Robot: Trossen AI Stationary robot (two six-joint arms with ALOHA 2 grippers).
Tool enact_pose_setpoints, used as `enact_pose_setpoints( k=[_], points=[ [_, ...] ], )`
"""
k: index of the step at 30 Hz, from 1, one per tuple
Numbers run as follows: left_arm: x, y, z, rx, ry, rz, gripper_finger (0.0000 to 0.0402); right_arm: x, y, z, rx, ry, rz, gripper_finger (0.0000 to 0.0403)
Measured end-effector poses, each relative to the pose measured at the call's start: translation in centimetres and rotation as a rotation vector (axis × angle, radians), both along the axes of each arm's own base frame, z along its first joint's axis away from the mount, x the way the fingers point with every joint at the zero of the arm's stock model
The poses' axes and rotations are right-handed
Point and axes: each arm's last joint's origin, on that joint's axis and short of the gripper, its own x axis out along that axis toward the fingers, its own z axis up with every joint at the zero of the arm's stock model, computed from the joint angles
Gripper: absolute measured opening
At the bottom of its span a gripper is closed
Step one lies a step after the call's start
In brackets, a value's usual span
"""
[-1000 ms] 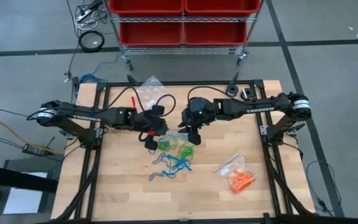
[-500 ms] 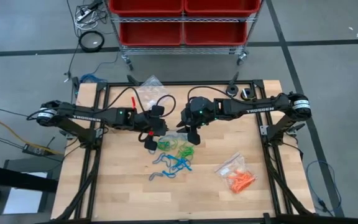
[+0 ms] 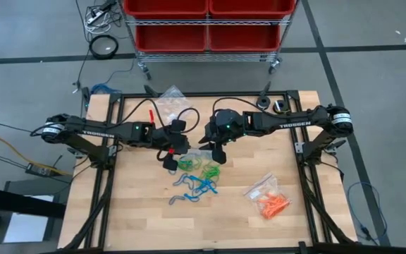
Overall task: Sort rubber bands
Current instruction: Open the right transparent zip bag
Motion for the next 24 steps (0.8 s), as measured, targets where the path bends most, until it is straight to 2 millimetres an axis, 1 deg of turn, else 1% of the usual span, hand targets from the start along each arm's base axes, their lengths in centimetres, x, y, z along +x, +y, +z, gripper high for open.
enact_pose_setpoints(
  k=[24],
  points=[
    [-0.01,-0.21,-0.01,-0.001,0.001,-0.006,0.0,-0.02,-0.12,-0.02,-0.027,0.002,-0.012,0.0111]
  ],
)
